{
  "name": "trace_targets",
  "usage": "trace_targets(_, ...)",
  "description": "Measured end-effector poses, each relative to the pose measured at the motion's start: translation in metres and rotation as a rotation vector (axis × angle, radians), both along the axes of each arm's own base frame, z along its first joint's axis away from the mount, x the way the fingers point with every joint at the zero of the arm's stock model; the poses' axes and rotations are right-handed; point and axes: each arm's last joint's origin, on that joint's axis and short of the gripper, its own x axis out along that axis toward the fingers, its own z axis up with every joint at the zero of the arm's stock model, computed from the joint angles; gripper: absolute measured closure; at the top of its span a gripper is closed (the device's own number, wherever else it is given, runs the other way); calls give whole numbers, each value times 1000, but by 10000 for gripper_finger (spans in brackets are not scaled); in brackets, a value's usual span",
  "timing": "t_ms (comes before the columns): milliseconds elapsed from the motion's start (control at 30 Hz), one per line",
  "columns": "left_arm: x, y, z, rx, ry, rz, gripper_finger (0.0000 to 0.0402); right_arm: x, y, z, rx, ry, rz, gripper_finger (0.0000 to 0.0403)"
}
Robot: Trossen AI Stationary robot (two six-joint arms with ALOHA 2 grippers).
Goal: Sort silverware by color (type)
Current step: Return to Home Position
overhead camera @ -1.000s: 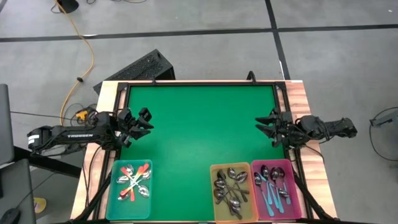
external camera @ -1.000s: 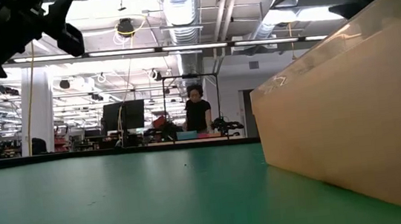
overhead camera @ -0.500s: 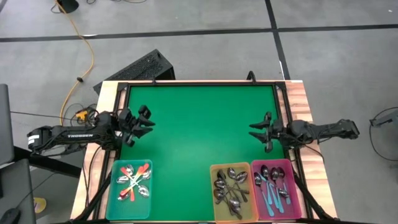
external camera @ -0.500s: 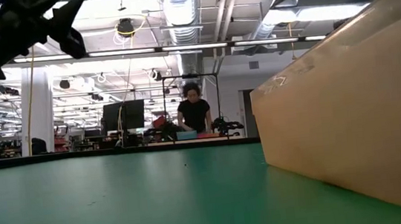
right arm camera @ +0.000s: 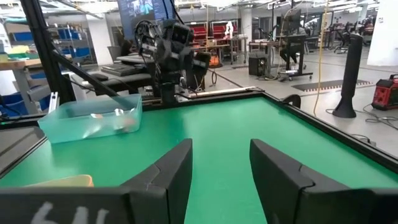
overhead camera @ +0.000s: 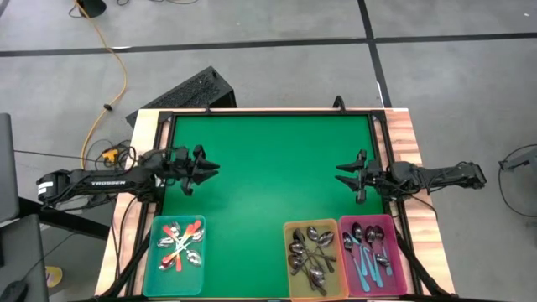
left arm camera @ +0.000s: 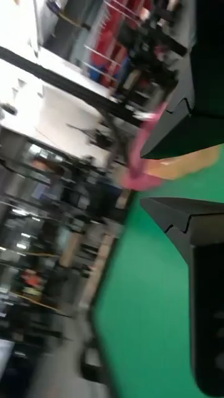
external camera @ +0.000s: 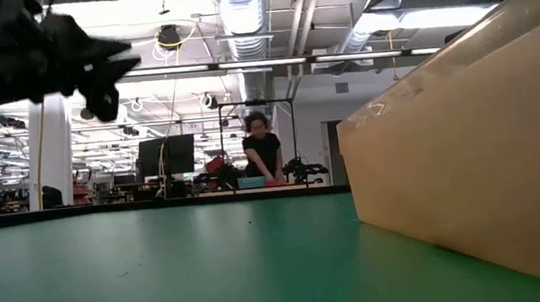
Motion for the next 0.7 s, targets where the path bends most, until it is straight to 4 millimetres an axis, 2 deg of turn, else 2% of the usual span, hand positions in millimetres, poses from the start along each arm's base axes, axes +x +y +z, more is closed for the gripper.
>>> trace_targets(233,-1,0,-31,-109,307,0,306,0,0,0,0,3,0,223)
trace_targets(433,-12,-8,-58,-192,613,19,306,0,0,0,0,4,-1,223)
trace_targets(467,-13,-9,-58,-184,618,34,306,0,0,0,0,4,-2,223)
trace_targets(700,-21,-7,-33,-96,368,201,306,0,0,-1,0,5,-3,223)
